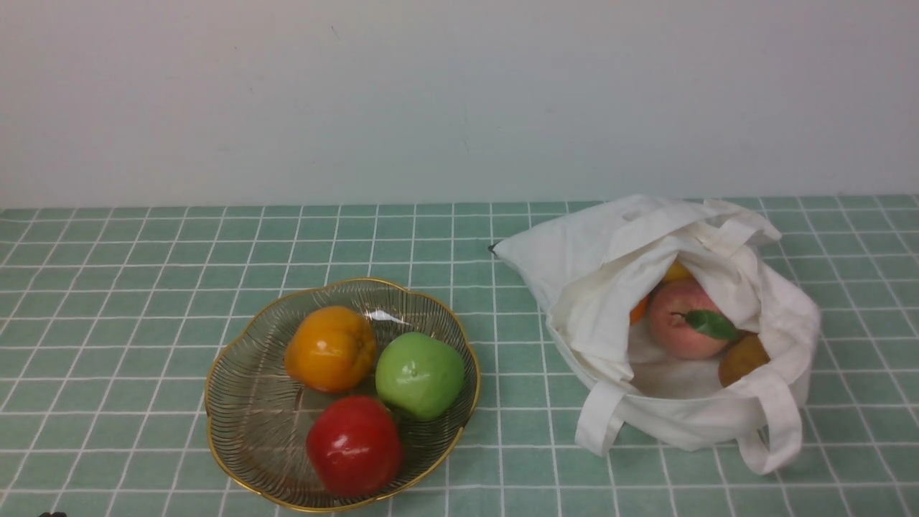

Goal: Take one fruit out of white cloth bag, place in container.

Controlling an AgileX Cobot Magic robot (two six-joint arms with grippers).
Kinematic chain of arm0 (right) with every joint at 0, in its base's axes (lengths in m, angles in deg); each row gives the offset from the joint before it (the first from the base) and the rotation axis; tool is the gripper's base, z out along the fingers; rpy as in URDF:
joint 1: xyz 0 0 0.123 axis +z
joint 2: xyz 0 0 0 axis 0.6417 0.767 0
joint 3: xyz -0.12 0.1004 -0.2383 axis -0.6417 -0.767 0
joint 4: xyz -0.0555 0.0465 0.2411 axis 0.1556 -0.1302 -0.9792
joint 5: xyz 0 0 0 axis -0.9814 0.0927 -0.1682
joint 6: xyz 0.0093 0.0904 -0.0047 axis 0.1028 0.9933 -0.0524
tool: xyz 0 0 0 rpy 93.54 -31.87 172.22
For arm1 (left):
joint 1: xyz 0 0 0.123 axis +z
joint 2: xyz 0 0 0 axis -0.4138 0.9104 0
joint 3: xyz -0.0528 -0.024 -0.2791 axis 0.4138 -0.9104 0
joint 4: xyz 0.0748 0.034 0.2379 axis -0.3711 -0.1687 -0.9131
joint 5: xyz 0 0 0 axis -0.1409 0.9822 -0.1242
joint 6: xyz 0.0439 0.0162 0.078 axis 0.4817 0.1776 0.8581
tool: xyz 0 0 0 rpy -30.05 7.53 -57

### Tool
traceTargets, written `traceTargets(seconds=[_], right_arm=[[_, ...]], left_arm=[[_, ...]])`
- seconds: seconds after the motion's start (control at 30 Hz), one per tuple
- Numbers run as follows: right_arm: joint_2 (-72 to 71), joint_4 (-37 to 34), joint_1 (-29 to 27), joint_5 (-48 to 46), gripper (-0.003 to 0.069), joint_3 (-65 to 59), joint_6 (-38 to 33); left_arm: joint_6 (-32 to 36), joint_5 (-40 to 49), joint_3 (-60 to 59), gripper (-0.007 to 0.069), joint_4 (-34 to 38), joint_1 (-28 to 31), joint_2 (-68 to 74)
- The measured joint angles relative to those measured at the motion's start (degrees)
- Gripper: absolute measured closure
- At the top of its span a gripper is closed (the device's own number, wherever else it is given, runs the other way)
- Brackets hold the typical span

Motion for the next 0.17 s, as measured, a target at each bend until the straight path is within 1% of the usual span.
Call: traceTargets(seconds=[0.17], right_arm=[[0.0,0.0,0.0,0.0,0.0673,0.0,0.0]], left_arm=[[0.0,0.0,0.0,0.0632,0.0,0.0,0.0]])
